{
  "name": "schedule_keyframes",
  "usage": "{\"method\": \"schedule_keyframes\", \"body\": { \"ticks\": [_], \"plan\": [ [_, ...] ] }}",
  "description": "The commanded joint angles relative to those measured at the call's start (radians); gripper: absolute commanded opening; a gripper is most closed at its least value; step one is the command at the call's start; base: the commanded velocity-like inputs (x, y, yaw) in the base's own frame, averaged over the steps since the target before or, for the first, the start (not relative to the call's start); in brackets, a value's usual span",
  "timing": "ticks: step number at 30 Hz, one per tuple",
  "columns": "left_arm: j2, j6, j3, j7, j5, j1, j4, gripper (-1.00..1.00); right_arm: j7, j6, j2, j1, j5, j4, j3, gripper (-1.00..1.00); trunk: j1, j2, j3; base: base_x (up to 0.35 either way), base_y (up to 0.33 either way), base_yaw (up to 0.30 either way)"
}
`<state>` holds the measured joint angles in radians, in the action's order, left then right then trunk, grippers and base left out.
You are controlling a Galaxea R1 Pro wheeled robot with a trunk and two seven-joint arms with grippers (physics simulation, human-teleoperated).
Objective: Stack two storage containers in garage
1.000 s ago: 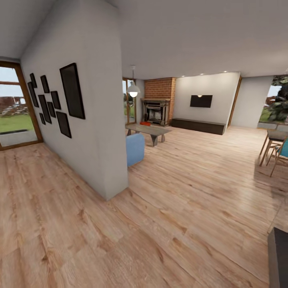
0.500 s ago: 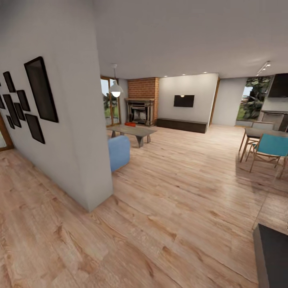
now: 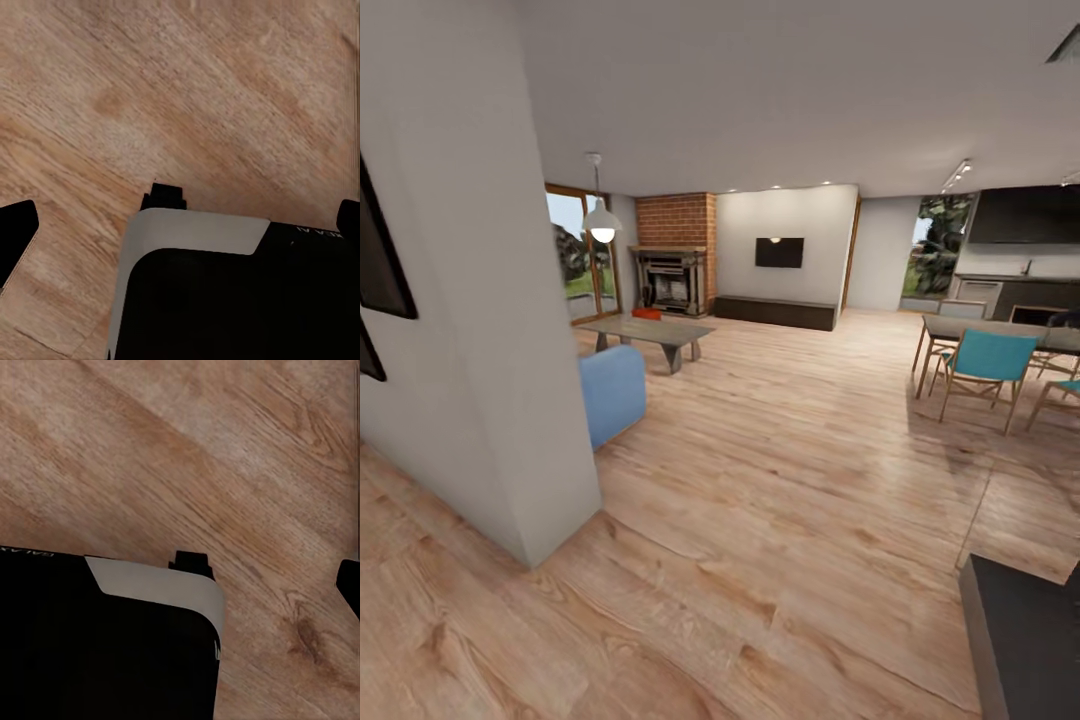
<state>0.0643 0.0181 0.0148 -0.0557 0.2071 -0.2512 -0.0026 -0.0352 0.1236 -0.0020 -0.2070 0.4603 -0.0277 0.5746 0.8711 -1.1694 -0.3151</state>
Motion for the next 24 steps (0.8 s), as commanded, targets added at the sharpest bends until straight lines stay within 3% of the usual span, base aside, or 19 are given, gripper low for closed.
{"method": "schedule_keyframes", "body": {
  "ticks": [1, 16, 24],
  "plan": [
    [0.000, 0.002, 0.002, -0.004, 0.009, 0.000, 0.000, 1.00, -0.004, 0.005, 0.000, -0.001, 0.010, -0.003, 0.008, 1.00, 0.001, -0.001, -0.001, 0.321, 0.000, -0.241],
    [0.000, 0.002, 0.002, -0.004, 0.009, 0.000, 0.000, 1.00, -0.004, 0.005, 0.000, -0.001, 0.010, -0.003, 0.008, 1.00, 0.001, -0.001, -0.001, 0.321, 0.000, -0.239],
    [0.001, 0.002, 0.002, -0.004, 0.009, 0.000, 0.000, 1.00, -0.003, 0.005, 0.000, -0.001, 0.010, -0.003, 0.008, 1.00, 0.001, -0.001, -0.001, 0.321, 0.000, -0.065]
  ]
}}
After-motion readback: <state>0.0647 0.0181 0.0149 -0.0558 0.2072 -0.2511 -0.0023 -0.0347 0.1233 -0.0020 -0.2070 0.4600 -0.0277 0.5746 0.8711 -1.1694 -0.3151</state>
